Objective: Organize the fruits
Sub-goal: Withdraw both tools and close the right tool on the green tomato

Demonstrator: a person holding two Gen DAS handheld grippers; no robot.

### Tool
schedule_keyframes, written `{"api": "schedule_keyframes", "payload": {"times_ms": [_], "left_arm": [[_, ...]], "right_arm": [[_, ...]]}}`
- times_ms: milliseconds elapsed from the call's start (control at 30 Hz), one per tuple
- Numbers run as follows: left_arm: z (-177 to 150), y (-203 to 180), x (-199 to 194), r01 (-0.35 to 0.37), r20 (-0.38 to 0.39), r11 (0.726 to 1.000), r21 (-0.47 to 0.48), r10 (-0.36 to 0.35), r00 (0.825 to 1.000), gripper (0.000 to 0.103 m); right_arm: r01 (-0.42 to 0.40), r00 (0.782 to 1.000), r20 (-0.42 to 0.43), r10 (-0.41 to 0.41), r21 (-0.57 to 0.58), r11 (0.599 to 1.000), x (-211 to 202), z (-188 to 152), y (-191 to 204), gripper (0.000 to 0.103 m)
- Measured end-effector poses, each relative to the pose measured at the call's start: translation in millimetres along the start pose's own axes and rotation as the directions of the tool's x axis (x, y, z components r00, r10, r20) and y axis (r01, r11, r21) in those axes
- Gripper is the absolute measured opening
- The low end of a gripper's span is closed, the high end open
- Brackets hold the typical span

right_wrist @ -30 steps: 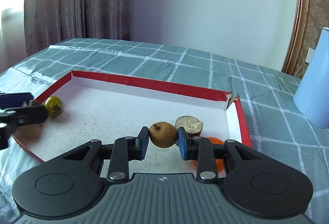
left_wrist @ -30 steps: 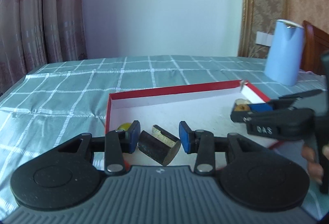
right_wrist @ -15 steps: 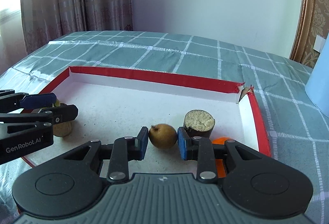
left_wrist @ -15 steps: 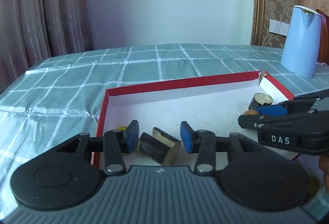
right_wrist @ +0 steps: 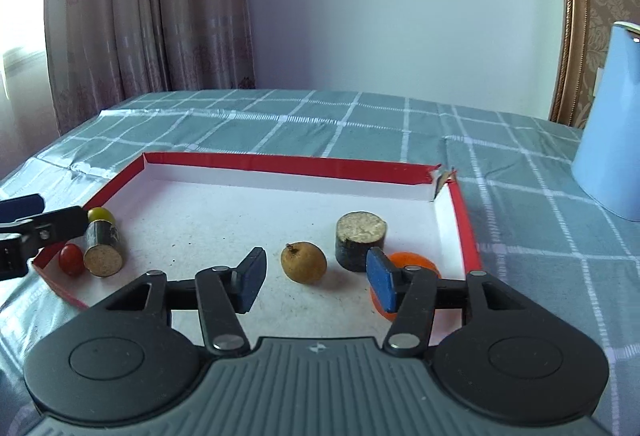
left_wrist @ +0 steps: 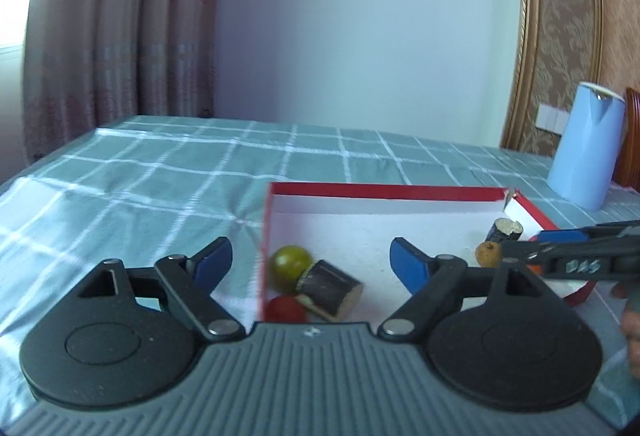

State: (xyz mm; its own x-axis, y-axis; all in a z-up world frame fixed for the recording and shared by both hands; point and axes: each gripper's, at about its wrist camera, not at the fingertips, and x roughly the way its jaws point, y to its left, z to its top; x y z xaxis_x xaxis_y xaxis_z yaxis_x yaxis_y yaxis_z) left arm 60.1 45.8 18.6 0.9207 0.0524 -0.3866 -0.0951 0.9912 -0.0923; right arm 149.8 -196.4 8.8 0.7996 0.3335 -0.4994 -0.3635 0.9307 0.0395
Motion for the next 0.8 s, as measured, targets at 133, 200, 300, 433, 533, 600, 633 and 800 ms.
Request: {"api": "schedule_keyframes", "payload": {"times_ms": [133, 200, 300, 433, 533, 600, 633, 800], "left_arm": [[-9.5, 15.9, -17.7, 0.01, -0.006, 0.998, -0.06, -0.011, 1.0, 0.088], [-14.5, 18.6, -24.0, 0.003, -0.005, 0.998, -0.058, -0.003, 1.0, 0.089], [-18.8, 18.5, -29.1, 0.007, -0.008, 0.999, -0.044, -0.007, 1.0, 0.09], [-20.3, 15.8, -30.2, 0.012, -0.008, 1.0, -0.027, -0.013, 1.0, 0.092], [-21.0, 15.2, -29.1, 0.018, -0.015, 1.0, -0.02, -0.019, 1.0, 0.093], [-21.6, 14.0, -29.1, 0.015, -0.013, 1.0, -0.011, -0.015, 1.0, 0.093], [-22.0, 13.4, -29.4, 0.016, -0.011, 1.0, -0.007, -0.016, 1.0, 0.093], [-22.4, 10.8, -29.0, 0.02, -0.01, 1.0, 0.005, -0.02, 1.0, 0.094]], "right_arm": [[-0.026, 0.999, 0.038, 0.024, 0.057, 0.998, -24.6, -7.8, -10.7, 0.064], [-0.042, 0.998, 0.052, 0.039, 0.07, 0.997, -37.3, -13.7, -14.4, 0.064], [-0.076, 0.995, 0.066, 0.071, 0.076, 0.994, -55.3, -29.7, -17.8, 0.064], [-0.096, 0.994, 0.053, 0.094, 0.055, 0.994, -69.4, -53.3, -18.0, 0.064], [-0.109, 0.993, 0.04, 0.108, 0.028, 0.994, -75.4, -61.7, -14.8, 0.064], [-0.108, 0.994, 0.029, 0.107, 0.0, 0.994, -76.4, -65.7, -10.5, 0.064], [-0.105, 0.994, 0.021, 0.106, -0.013, 0.994, -75.0, -66.4, -8.3, 0.064], [-0.088, 0.996, 0.009, 0.089, -0.099, 0.991, -71.3, -72.6, 8.0, 0.064]]}}
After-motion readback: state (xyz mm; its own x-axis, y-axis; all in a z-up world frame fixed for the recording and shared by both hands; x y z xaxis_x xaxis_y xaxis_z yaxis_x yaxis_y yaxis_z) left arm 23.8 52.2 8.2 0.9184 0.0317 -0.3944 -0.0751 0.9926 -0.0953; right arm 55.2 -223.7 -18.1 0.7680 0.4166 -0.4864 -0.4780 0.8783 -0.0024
